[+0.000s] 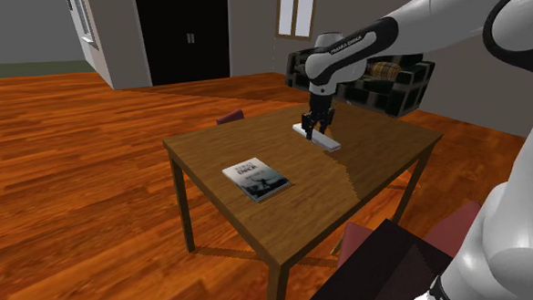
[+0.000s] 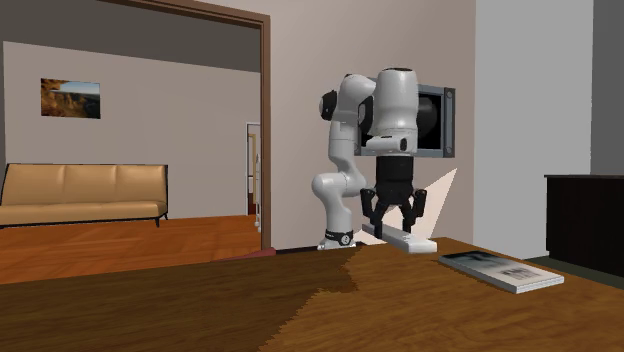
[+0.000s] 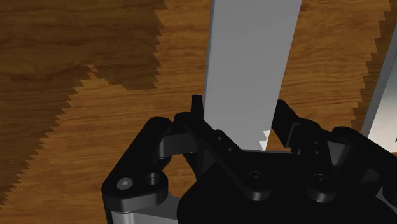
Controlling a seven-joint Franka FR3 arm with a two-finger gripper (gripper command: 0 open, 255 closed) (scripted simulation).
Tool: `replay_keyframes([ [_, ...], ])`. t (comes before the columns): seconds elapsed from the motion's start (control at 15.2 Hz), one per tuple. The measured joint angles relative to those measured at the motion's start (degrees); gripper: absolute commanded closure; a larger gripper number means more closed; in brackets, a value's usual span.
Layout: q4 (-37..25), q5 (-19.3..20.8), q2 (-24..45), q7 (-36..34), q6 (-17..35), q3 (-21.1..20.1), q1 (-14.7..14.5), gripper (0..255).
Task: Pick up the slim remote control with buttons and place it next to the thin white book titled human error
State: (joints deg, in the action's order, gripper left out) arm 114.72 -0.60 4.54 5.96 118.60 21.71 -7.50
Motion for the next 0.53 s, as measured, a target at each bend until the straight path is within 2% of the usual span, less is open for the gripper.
replay_keyframes([
  [0.33, -0.1, 0.3, 0.0, -7.1, -0.2, -3.2, -3.8, 255],
  [0.53, 0.5, 0.0, 0.7, -8.2, 1.2, -3.8, -4.4, 255],
])
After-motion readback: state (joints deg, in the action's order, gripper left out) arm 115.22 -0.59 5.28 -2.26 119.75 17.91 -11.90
